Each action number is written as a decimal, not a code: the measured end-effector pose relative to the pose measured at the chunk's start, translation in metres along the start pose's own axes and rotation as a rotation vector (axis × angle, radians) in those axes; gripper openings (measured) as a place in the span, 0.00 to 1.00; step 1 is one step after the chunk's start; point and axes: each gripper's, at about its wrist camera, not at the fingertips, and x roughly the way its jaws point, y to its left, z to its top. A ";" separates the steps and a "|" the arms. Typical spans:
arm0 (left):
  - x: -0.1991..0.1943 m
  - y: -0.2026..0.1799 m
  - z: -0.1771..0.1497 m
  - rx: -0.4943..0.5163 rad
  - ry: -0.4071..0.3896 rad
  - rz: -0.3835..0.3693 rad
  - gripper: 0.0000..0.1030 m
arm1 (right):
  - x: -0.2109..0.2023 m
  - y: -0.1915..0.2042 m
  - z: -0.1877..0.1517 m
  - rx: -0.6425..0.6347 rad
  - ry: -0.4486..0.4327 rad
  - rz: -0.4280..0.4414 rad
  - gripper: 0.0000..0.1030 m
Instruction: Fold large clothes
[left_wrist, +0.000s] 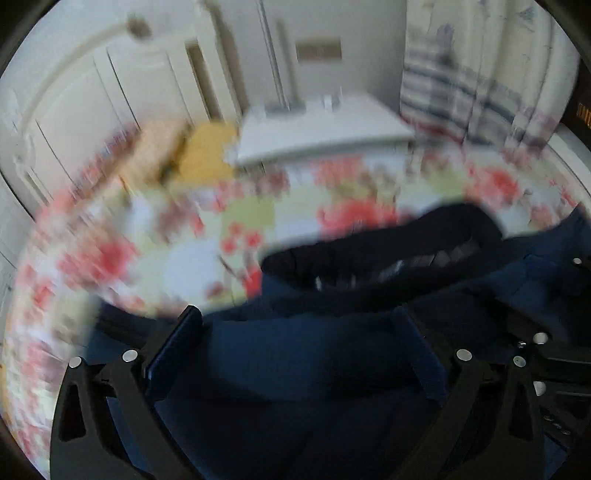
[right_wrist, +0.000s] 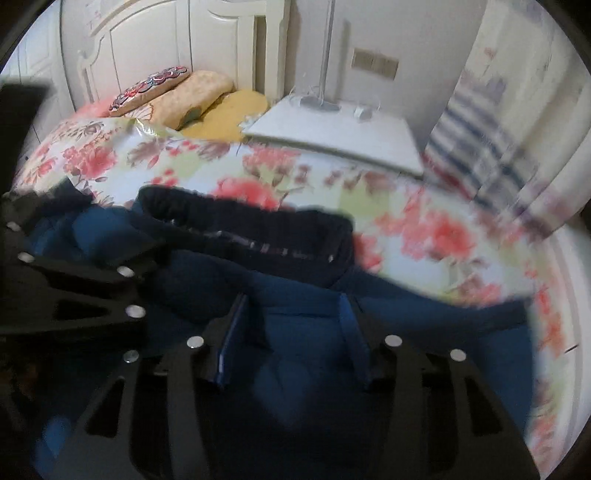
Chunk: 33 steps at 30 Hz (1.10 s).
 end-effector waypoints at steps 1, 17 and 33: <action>0.004 0.004 0.000 -0.028 -0.002 -0.024 0.96 | 0.001 -0.001 0.000 0.005 -0.007 0.003 0.50; 0.011 0.003 -0.007 -0.047 -0.070 -0.015 0.96 | 0.009 0.011 -0.009 -0.024 -0.060 -0.125 0.71; 0.014 0.013 -0.009 -0.096 -0.066 -0.085 0.96 | -0.012 -0.134 -0.036 0.351 -0.001 -0.032 0.81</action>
